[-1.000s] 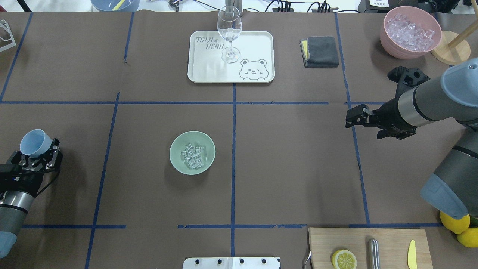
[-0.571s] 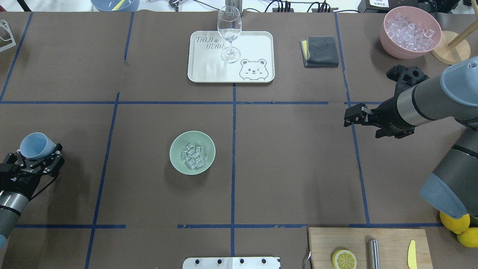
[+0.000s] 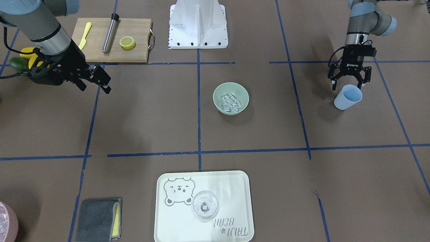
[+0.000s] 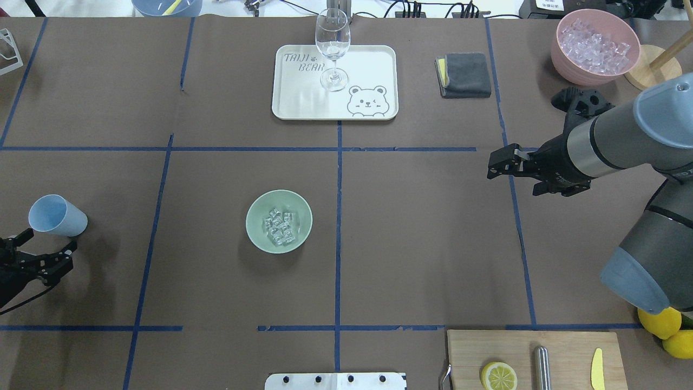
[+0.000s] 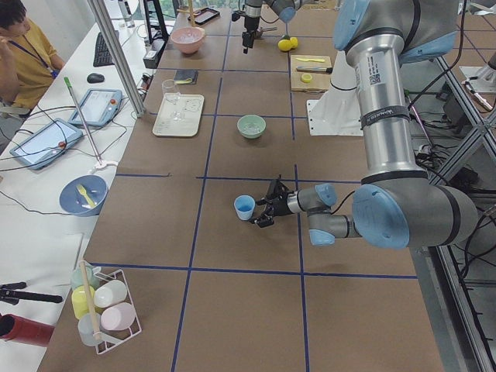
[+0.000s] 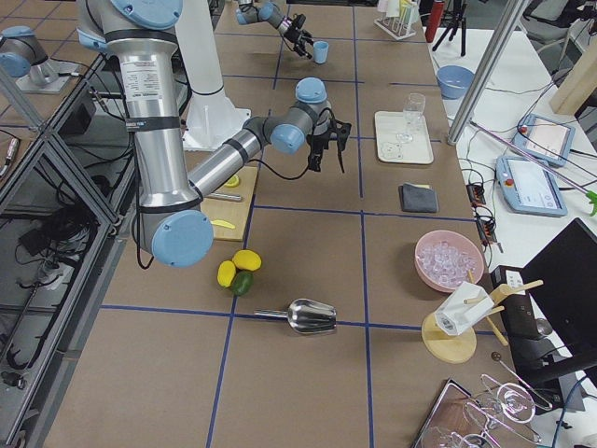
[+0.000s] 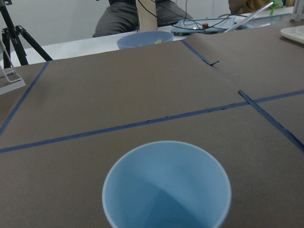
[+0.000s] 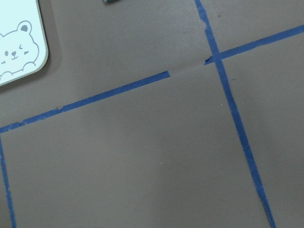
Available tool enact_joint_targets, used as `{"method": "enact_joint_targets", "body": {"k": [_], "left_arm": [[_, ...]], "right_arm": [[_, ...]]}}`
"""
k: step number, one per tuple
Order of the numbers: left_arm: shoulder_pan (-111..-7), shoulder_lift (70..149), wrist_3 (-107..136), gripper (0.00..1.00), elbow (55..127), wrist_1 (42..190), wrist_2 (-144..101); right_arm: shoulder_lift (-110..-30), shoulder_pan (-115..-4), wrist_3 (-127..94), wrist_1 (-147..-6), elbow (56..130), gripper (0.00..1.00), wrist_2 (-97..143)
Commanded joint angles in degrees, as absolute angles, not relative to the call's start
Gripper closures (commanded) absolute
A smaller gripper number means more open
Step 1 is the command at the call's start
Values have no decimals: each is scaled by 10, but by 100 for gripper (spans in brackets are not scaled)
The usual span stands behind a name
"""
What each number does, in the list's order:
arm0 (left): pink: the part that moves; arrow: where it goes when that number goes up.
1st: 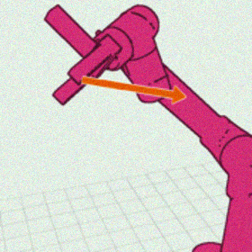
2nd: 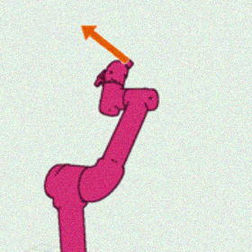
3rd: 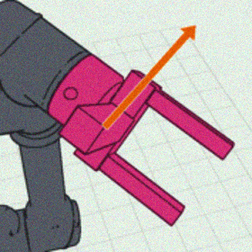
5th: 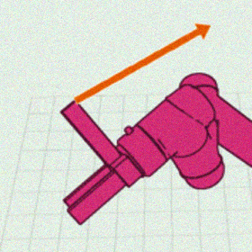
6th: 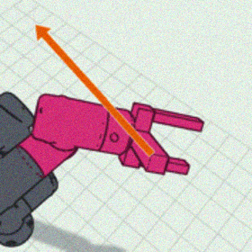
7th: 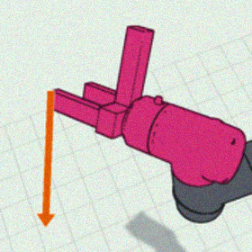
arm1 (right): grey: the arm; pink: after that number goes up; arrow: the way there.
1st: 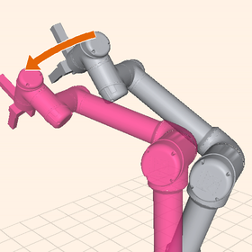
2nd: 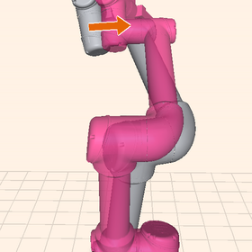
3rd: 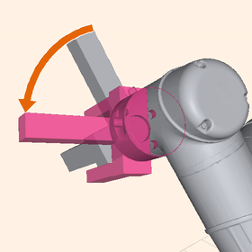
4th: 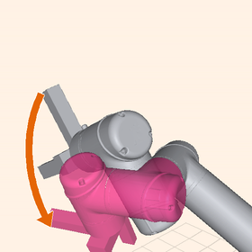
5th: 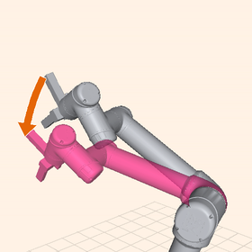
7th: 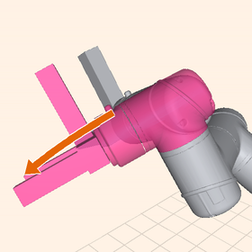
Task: Pour ice into bowl
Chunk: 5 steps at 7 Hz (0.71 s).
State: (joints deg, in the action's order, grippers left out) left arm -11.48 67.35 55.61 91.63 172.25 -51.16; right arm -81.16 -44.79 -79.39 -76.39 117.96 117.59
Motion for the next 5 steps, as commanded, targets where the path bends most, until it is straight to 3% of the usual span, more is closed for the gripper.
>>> {"method": "enact_joint_targets", "body": {"k": [1, 2, 5], "left_arm": [[-121, 603, 423, 0, 967, 1724, -643], [-152, 585, 359, 0, 995, 1724, -696], [-359, 584, 194, 0, 979, 1725, -920]], "right_arm": [[-761, -424, -861, -766, 1178, 0, 1172], [-739, -414, -896, -766, 1177, 0, 1172], [-634, -323, -987, -766, 1111, 0, 1098]]}}
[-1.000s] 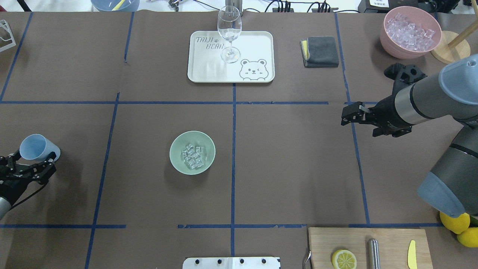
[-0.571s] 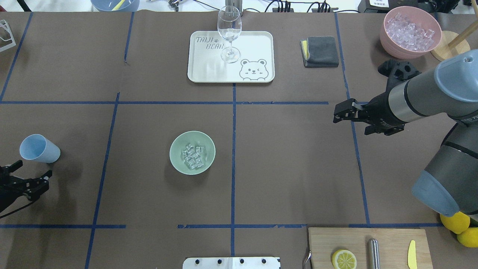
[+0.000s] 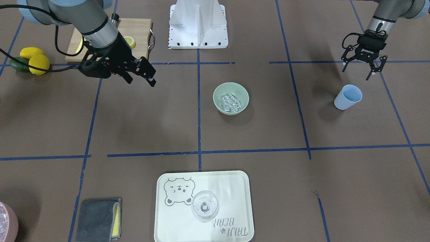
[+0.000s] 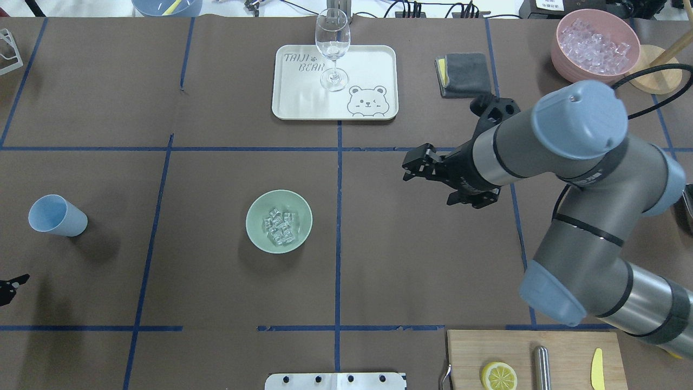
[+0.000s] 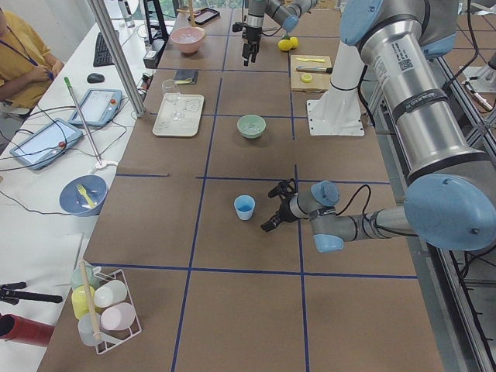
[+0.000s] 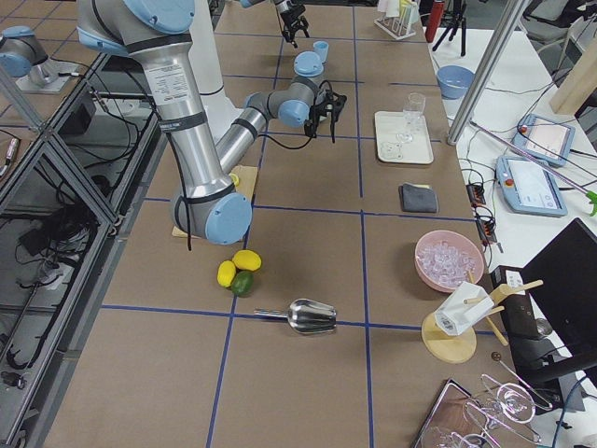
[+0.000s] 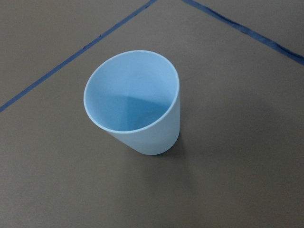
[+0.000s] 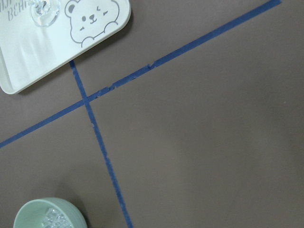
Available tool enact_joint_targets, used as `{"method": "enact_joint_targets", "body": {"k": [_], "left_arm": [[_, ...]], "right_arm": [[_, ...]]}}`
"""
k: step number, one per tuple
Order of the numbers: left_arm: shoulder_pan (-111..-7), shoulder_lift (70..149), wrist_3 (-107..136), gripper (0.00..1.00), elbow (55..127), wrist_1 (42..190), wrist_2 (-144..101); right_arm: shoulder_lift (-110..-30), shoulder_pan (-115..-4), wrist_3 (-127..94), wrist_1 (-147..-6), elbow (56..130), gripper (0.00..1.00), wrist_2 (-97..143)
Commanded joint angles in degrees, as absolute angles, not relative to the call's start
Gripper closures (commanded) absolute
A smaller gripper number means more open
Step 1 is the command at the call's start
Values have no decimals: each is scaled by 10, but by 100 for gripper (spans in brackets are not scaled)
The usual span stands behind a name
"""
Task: Pour ice into bowl
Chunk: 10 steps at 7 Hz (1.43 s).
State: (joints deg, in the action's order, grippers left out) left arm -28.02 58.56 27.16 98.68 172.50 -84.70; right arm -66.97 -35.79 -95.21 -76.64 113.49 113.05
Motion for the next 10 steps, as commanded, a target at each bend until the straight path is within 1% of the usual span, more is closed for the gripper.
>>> {"method": "enact_joint_targets", "body": {"k": [1, 2, 3, 4, 5, 6, 7, 8, 10], "left_arm": [[-429, 584, 106, 0, 964, 1725, -948], [-495, 589, 43, 0, 961, 1724, -969], [-544, 601, 38, 0, 949, 1719, -995], [-598, 634, 36, 0, 936, 1694, -1032], [-659, 678, 35, 0, 933, 1624, -1095], [-684, 707, 34, 0, 933, 1591, -1126], [-686, 712, 34, 0, 933, 1588, -1128], [-699, 735, 34, 0, 933, 1534, -1153], [-729, 823, 36, 0, 933, 1381, -1186]], "right_arm": [[-595, -299, -1024, -766, 1074, 0, 1079], [-554, -274, -1043, -765, 1026, 0, 1032], [-523, -255, -1045, -762, 984, 0, 1009], [-500, -246, -1045, -760, 950, 0, 1007], [-480, -230, -1044, -759, 913, 0, 992], [-476, -220, -1043, -759, 909, 0, 976], [-474, -214, -1040, -759, 900, 0, 972], [-460, -213, -1039, -759, 879, 0, 971], [-444, -205, -1038, -759, 855, 17, 971]]}}
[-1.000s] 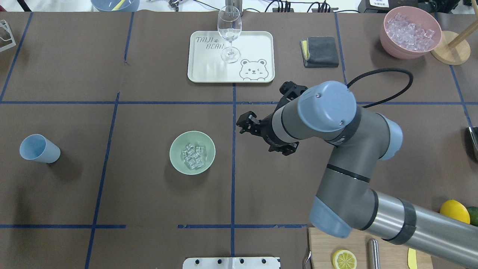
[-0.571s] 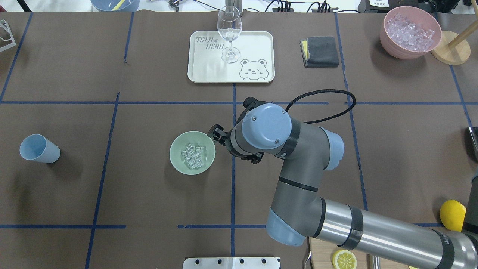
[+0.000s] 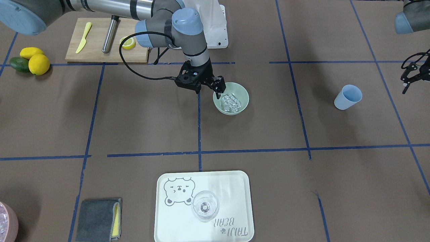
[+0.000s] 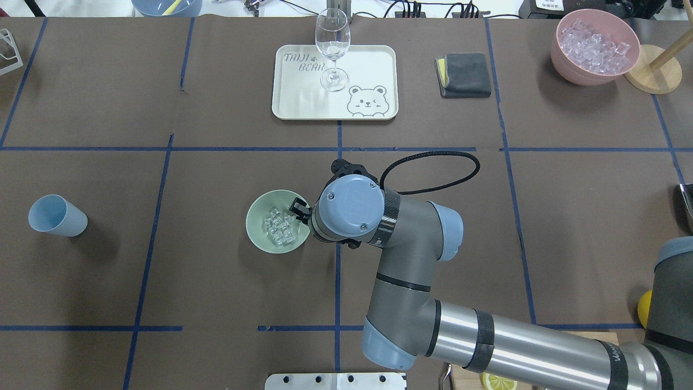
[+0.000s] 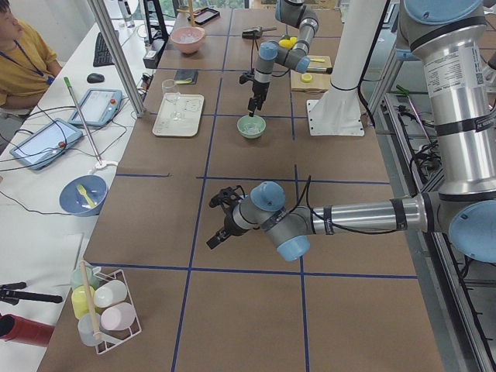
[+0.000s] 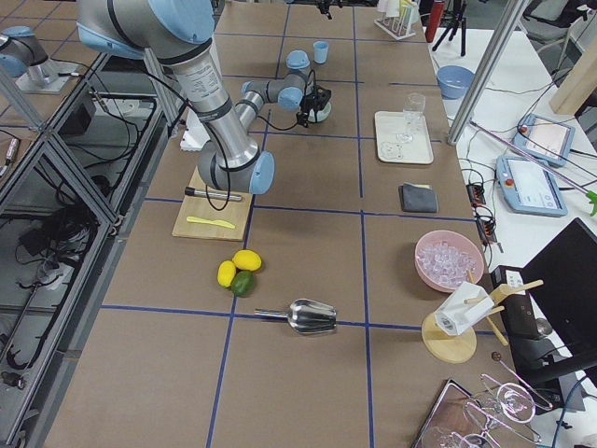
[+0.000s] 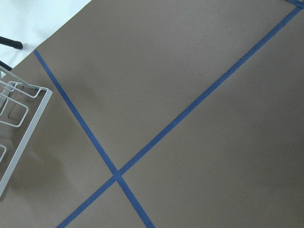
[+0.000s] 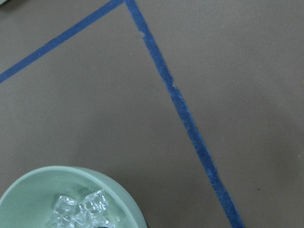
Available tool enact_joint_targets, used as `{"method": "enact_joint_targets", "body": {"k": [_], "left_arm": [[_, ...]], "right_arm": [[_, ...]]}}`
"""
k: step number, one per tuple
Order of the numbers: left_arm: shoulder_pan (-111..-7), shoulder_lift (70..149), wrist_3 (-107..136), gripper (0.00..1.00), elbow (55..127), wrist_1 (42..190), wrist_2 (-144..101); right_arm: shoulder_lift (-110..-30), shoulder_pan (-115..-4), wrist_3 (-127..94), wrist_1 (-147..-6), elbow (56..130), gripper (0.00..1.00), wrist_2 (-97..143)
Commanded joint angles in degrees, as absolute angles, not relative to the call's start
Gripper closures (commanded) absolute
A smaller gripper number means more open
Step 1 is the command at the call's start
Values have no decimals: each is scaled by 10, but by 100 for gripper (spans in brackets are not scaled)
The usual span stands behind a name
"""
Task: Pour ice into bowl
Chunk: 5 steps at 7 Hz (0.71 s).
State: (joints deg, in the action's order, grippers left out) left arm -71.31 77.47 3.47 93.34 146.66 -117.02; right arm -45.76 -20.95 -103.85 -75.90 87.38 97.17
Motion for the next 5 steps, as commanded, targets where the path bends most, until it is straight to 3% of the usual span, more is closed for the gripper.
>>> {"method": "enact_joint_targets", "body": {"k": [1, 3, 5], "left_arm": [[-741, 847, 39, 0, 934, 1342, -1188], [-765, 853, 42, 0, 935, 1324, -1203], [-764, 871, 136, 0, 929, 1296, -1269]], "right_arm": [[-431, -202, -1038, -759, 839, 28, 971], [-434, -200, -1034, -759, 842, 100, 975], [-439, -201, -1034, -760, 868, 100, 977]]}}
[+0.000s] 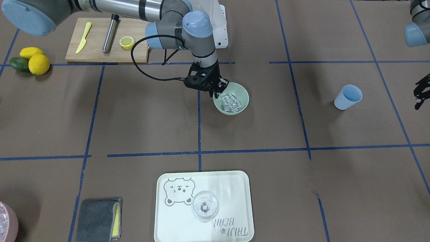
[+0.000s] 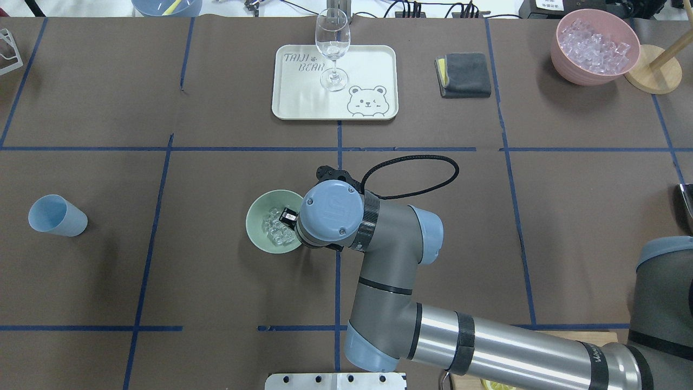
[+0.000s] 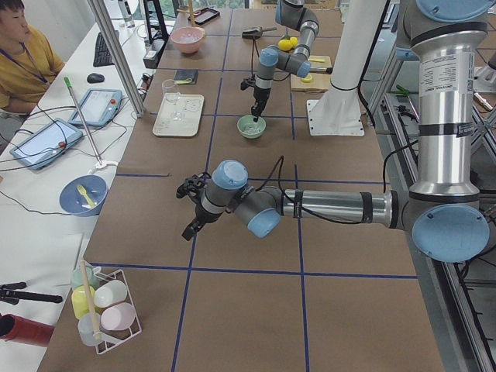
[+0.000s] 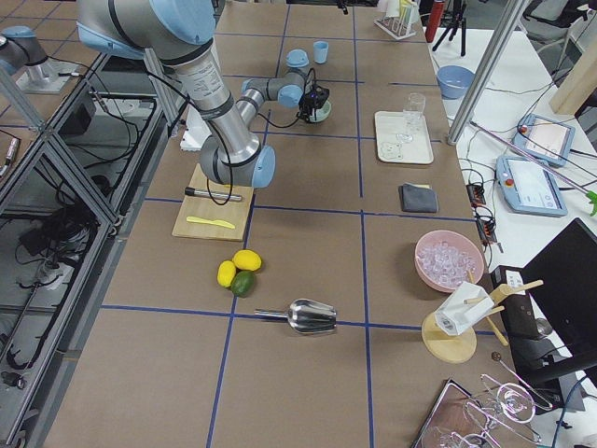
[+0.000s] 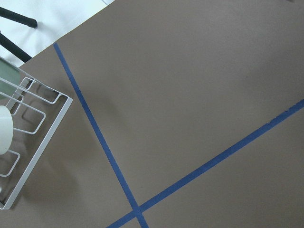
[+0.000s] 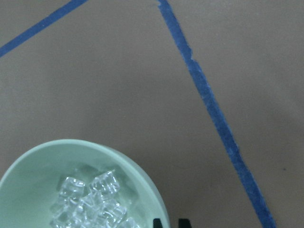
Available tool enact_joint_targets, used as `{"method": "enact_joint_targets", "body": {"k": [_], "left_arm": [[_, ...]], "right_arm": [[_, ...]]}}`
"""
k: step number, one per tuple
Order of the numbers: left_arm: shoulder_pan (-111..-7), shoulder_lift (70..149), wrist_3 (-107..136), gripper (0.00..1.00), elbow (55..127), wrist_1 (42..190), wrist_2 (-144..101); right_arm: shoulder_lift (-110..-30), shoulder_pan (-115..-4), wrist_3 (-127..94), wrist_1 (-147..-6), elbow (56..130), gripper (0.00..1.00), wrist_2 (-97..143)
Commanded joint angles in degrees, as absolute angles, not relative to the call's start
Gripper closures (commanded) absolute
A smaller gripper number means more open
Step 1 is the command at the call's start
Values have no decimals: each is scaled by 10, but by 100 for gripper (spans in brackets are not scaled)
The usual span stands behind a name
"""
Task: Pour ice into bowl
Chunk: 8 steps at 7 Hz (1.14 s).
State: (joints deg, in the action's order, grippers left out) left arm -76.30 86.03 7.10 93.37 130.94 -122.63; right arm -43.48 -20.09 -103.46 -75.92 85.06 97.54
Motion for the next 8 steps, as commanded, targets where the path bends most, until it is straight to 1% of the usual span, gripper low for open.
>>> {"method": "enact_joint_targets", "body": {"k": [1, 2, 3, 4, 5, 6, 7, 8], "left_arm": [[-765, 871, 159, 0, 926, 1281, -1311], [-763, 881, 186, 0, 925, 1248, -1351], [-763, 911, 224, 0, 927, 1203, -1353], [-761, 918, 228, 0, 932, 1174, -1351], [-762, 942, 226, 0, 936, 1113, -1352], [-763, 974, 218, 0, 942, 1047, -1353], [-766, 977, 197, 0, 956, 1002, -1352], [-783, 977, 131, 0, 965, 961, -1352]], "right_arm": [[-475, -209, -1034, -764, 924, 100, 979], [-527, -232, -1034, -766, 986, 100, 997], [-580, -268, -1026, -766, 1039, 100, 1028], [-647, -298, -971, -765, 1097, 100, 1061], [-729, -314, -933, -757, 1141, 100, 1067], [-795, -340, -864, -756, 1175, 100, 1077], [-853, -385, -785, -755, 1186, 100, 1115], [-905, -435, -695, -740, 1179, 100, 1149]]}}
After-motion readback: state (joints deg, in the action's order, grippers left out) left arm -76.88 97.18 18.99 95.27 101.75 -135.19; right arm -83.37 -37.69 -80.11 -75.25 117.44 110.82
